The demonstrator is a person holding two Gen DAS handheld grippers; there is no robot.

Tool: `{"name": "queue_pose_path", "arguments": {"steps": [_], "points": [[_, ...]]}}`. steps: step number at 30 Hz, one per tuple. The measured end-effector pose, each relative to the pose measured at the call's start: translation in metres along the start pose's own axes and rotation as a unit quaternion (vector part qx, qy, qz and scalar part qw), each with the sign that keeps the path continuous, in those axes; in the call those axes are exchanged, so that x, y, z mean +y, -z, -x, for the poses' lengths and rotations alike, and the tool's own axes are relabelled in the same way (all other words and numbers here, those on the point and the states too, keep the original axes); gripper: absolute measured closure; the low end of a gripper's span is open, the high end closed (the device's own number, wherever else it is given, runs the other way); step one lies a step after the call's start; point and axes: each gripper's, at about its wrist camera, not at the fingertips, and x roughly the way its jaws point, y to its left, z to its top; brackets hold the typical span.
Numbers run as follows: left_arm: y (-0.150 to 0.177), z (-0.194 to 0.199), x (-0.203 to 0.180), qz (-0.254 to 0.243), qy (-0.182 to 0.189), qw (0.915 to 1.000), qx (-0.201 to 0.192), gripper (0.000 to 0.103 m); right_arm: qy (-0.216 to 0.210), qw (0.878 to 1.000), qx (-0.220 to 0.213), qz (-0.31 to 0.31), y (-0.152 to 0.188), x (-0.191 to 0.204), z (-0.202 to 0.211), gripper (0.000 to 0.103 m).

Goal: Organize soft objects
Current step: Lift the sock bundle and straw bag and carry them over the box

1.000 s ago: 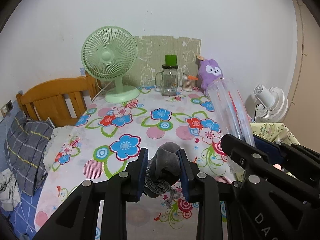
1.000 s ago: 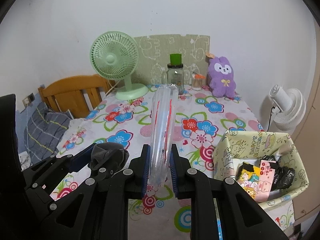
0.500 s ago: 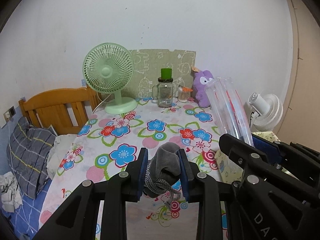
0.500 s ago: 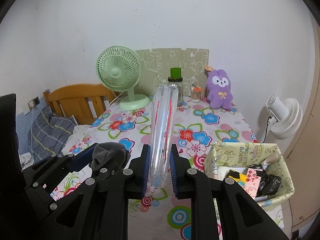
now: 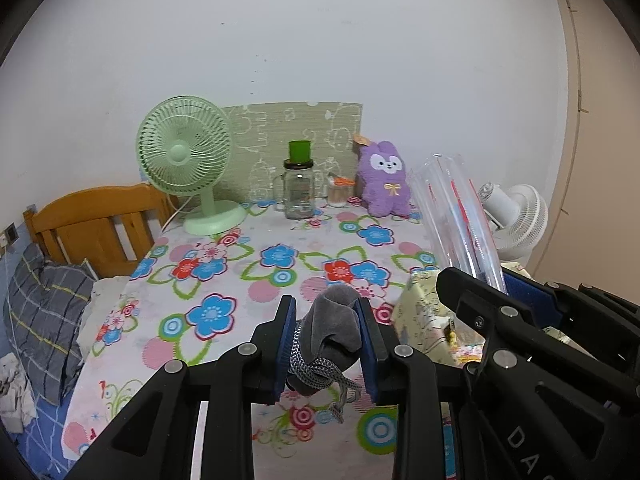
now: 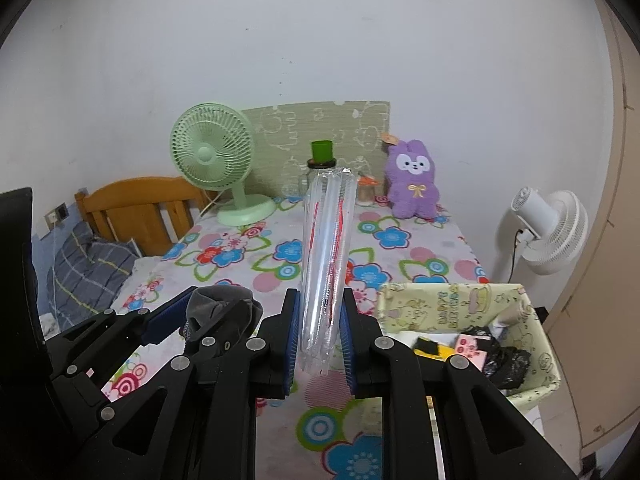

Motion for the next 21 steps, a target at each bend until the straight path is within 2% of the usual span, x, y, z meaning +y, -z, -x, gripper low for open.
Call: {"name": "queue_pose_path", "arguments": {"steps": [21], "points": [[-0.013, -0.028, -0.075, -0.043, 0.050, 0.9978, 0.005, 0.074, 0.050, 0.998, -0.002, -0.032, 0.003, -0.074, 0.000, 0.081]]}}
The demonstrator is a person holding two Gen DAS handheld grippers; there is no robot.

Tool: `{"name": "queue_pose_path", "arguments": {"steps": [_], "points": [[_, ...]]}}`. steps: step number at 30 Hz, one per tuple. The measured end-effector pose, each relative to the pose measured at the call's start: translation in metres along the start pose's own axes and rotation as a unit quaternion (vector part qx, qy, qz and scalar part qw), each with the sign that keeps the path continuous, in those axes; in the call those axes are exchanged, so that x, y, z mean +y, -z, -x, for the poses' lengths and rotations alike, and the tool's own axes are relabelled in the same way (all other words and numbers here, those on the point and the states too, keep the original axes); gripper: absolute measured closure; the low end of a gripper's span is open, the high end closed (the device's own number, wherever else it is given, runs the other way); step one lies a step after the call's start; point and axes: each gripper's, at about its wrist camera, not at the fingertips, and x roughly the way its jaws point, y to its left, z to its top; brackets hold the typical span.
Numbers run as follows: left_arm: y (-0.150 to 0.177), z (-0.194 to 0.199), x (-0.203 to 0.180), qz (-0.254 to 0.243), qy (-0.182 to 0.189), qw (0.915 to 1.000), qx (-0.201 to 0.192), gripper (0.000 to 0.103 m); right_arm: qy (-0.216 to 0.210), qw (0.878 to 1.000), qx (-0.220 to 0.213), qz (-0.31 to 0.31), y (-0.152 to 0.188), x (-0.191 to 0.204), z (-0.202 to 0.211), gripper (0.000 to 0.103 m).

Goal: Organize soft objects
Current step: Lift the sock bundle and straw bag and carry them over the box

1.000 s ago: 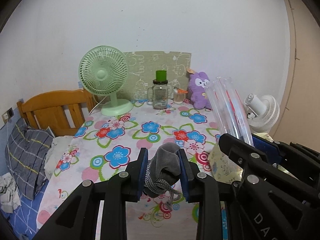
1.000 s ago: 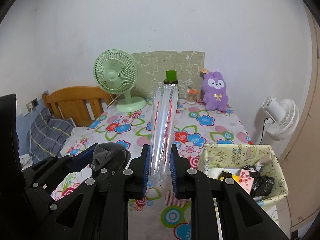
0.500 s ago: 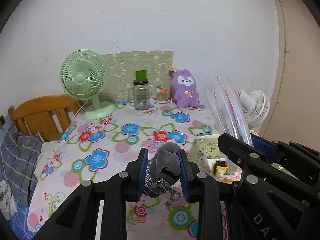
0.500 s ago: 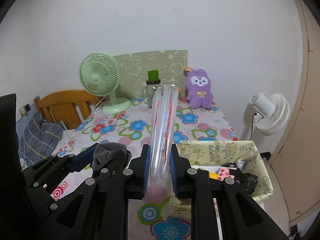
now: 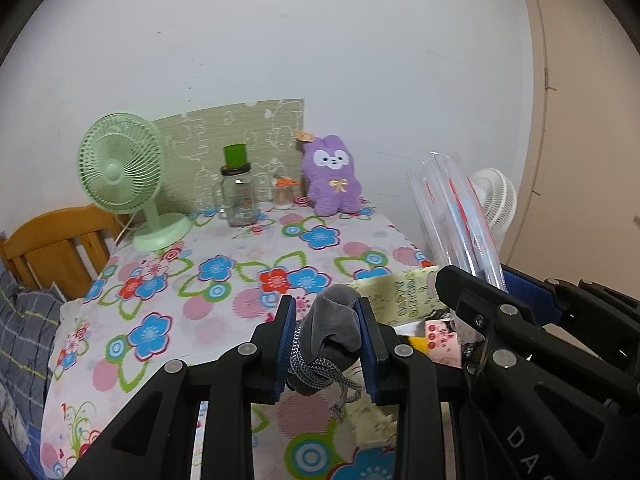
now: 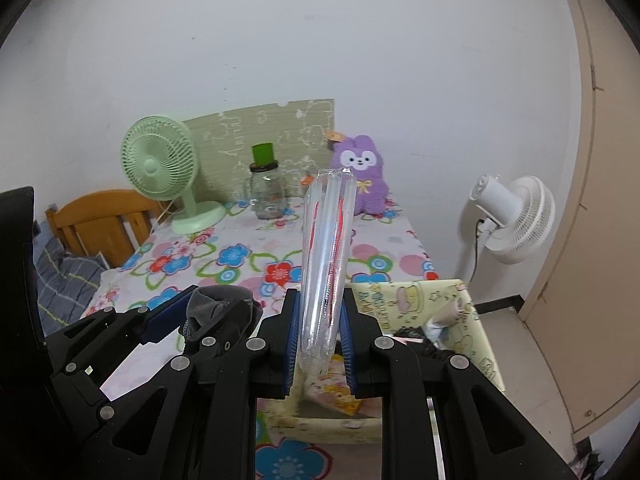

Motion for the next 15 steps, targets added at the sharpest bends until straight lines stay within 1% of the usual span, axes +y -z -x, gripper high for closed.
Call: {"name": "queue_pose_path", "arguments": {"steps": [15], "points": [[-0.005, -0.027, -0.043, -0.031, 0.037, 0.9987, 0.017, 0.074, 0.034, 0.999, 0.009, -0.025, 0.004, -0.046, -0.011, 0.081]]}}
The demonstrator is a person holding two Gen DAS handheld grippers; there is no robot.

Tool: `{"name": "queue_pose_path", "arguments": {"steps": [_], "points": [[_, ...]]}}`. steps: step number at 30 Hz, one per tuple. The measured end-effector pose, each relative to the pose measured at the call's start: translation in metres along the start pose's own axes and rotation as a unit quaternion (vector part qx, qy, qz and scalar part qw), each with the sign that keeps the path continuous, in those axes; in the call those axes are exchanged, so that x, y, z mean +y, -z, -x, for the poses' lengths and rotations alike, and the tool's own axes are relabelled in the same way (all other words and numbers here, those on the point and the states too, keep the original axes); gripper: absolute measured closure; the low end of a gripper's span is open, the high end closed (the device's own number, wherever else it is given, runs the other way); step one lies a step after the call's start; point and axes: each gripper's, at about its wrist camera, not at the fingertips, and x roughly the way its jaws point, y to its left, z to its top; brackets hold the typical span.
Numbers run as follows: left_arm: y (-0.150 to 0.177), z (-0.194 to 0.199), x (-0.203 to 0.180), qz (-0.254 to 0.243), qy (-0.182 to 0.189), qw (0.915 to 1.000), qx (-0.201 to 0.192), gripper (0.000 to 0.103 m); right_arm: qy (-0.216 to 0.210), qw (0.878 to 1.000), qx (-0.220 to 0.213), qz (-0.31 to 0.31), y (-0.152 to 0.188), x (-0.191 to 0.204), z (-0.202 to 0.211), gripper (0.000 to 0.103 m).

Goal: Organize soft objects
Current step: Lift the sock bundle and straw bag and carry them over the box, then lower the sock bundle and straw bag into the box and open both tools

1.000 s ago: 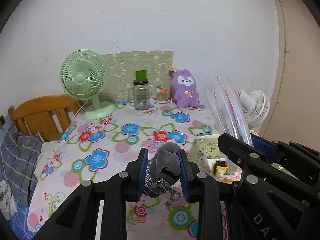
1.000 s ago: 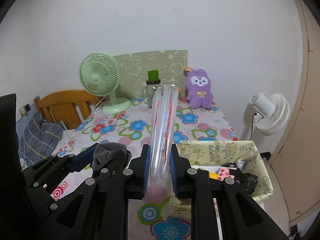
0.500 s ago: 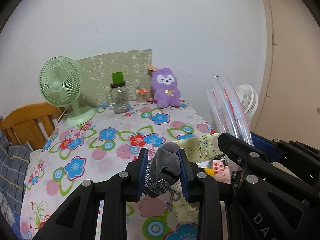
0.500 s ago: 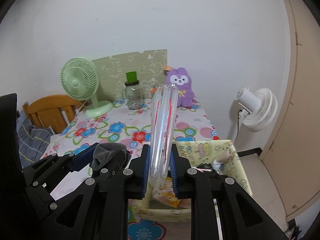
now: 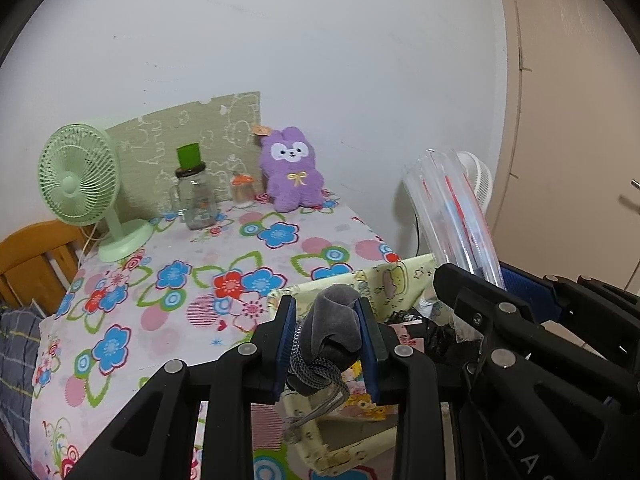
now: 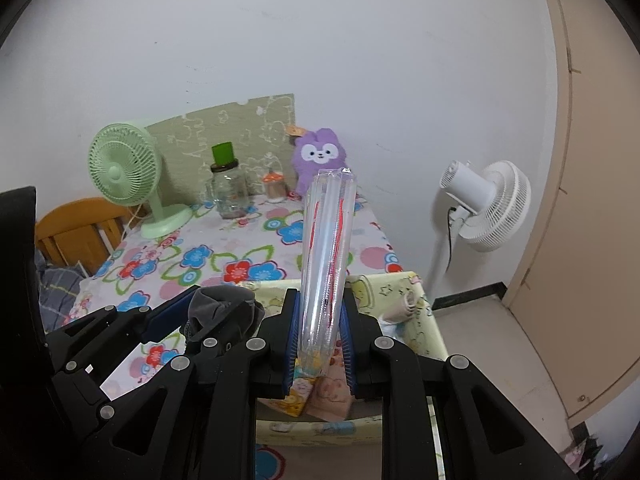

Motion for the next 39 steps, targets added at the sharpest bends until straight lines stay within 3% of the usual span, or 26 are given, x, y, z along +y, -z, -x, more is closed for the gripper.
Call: {"name": "queue_pose_path", "arguments": {"steps": [15, 20, 24, 26, 32, 39], "points": [[0.004, -0.034, -0.028, -0.025, 0.034, 0.9988, 0.024, 0.073, 0.031, 0.999, 0.025, -0.026, 0.012, -0.034, -0.021, 0.081], [0.008, -0.044, -0.031, -0.027, 0.041, 0.9982, 0.036, 0.068, 0.038, 0.998, 0.036, -0.028, 0.016, -0.040, -0.028, 0.081], [0.011, -0.048, -0.029, -0.030, 0.029, 0.9982, 0.043, 0.060, 0.033, 0.998, 0.045, -0.028, 0.018, -0.040, -0.034, 0.081], [0.013, -0.049, -0.027, -0.031, 0.026, 0.9979, 0.050, 0.043, 0.030, 0.998, 0.048, -0.026, 0.019, -0.038, -0.036, 0.081], [0.020, -0.051, -0.022, -0.038, 0.014, 0.9967, 0.070, 0.025, 0.016, 0.998, 0.061, -0.022, 0.024, -0.034, -0.044, 0.081], [0.028, -0.049, -0.020, -0.041, 0.010, 0.9958, 0.081, 0.016, 0.008, 0.996, 0.084, -0.025, 0.030, -0.034, -0.050, 0.081]]}}
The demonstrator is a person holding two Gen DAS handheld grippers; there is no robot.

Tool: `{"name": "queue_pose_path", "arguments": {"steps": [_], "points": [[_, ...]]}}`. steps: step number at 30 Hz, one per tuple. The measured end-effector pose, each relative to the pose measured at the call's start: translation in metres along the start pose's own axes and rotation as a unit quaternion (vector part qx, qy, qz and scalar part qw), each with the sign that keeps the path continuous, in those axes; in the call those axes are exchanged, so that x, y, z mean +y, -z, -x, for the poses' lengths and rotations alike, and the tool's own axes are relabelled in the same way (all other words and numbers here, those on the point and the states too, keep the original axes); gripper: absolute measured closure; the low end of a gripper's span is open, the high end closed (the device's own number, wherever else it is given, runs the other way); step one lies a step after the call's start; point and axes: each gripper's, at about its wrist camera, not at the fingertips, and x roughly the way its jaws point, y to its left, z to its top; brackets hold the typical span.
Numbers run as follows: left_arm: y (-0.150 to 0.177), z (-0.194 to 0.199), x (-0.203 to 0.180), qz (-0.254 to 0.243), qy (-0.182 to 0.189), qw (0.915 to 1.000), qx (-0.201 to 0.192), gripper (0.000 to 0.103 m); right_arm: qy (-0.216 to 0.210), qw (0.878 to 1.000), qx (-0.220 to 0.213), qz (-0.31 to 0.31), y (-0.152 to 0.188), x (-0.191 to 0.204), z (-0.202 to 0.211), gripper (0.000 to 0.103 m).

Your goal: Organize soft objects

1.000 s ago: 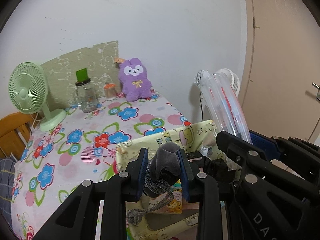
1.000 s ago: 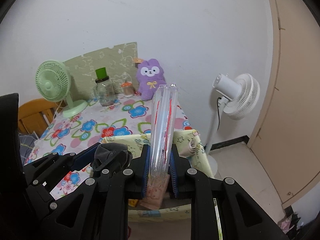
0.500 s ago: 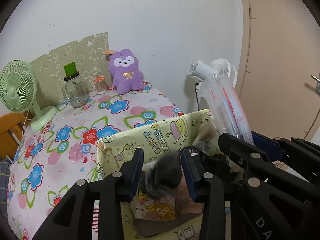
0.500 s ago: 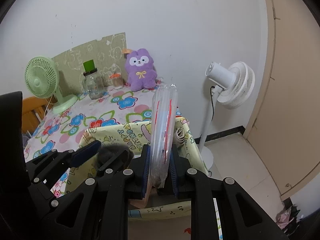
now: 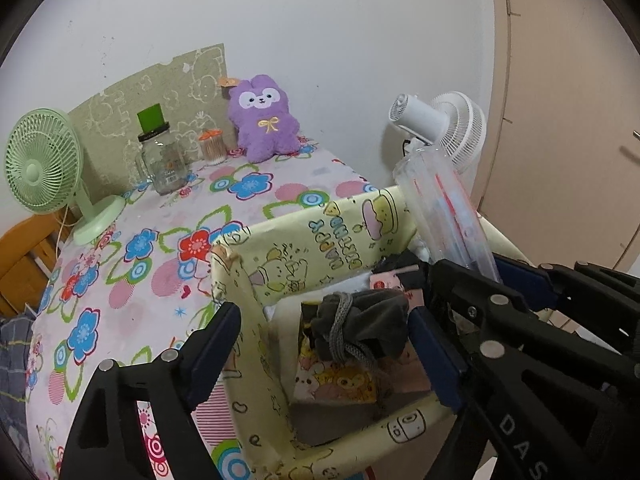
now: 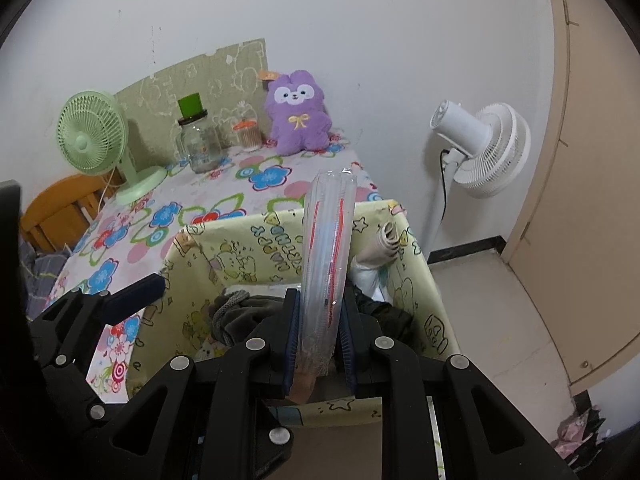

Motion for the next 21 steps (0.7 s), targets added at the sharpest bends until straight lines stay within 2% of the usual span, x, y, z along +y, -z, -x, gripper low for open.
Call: {"name": "queue_pose_path", "arguments": {"steps": [5, 8, 13, 21], "points": [[0.002, 0.002, -0.001, -0.003, 0.004, 1.0000, 0.002, 0.016, -0.004, 1.000, 0.009, -0.006, 0.002, -0.002, 0.000, 0.077], [0.002, 0.002, -0.002, -0.004, 0.006, 1.0000, 0.002, 0.014, 0.001, 1.000, 0.012, -0.014, 0.002, -0.003, -0.001, 0.067], [0.003, 0.005, -0.001, -0.001, 0.012, 0.9999, 0.003, 0.013, 0.000, 1.000, 0.008, -0.023, 0.003, -0.005, 0.003, 0.039], [0.001, 0.014, 0.003, 0.012, 0.016, 0.9998, -0.001, 0.008, 0.003, 1.000, -0.001, -0.031, 0.002, -0.001, 0.014, 0.027]]}}
